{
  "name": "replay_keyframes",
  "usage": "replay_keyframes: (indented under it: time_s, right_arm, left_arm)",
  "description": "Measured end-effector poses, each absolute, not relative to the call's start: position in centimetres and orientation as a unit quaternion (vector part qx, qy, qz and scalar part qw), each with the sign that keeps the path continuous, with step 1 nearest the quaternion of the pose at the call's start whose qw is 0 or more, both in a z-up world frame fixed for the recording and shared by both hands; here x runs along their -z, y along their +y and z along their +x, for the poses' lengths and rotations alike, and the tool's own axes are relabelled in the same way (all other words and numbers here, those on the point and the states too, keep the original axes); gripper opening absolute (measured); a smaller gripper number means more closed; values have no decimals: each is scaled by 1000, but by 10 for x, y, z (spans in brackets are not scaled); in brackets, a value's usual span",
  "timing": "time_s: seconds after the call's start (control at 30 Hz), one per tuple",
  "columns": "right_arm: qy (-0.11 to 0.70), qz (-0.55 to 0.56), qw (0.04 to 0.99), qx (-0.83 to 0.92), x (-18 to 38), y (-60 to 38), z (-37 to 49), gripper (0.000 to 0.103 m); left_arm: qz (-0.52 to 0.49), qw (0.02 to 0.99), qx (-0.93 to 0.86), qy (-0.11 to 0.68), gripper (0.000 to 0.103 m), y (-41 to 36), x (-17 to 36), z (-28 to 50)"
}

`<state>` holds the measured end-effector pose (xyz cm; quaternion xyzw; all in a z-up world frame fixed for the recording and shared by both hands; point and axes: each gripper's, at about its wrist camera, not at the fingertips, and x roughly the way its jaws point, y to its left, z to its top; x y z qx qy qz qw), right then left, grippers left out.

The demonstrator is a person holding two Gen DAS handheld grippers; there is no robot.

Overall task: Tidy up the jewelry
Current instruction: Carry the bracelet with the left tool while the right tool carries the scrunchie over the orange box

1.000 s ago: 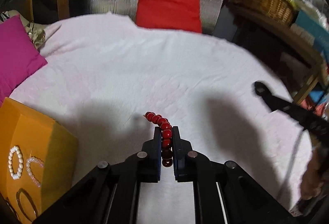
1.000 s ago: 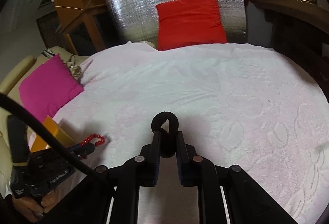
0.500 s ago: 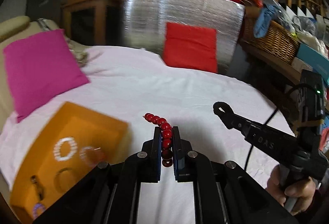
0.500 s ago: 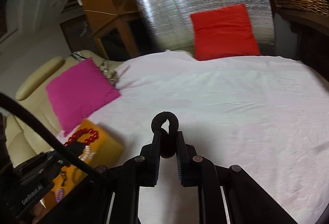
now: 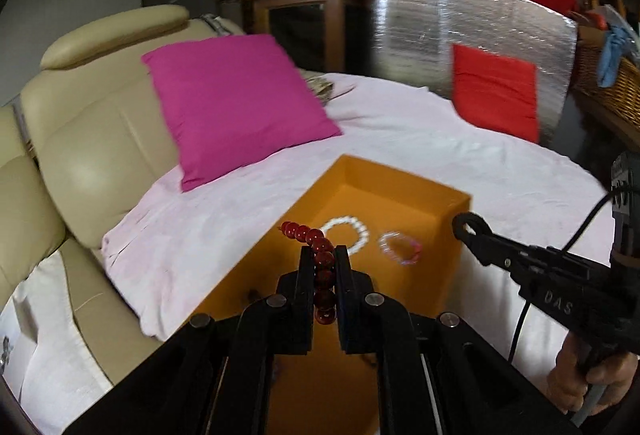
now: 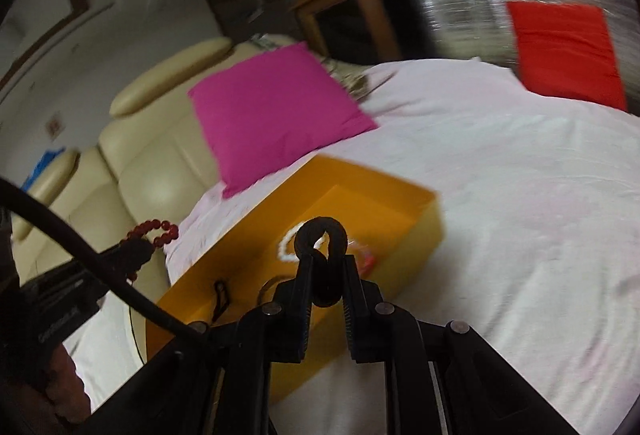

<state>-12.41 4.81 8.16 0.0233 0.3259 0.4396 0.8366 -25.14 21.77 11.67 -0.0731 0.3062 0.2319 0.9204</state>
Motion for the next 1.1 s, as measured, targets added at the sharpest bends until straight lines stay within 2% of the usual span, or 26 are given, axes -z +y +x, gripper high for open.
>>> replay_keyframes:
  time_s: [1.1]
  right_arm:
    - [351,-22,816,-459,-53,85,-133,15]
  left_arm:
    - [-40,893,-298,335,10,226,-85,-245]
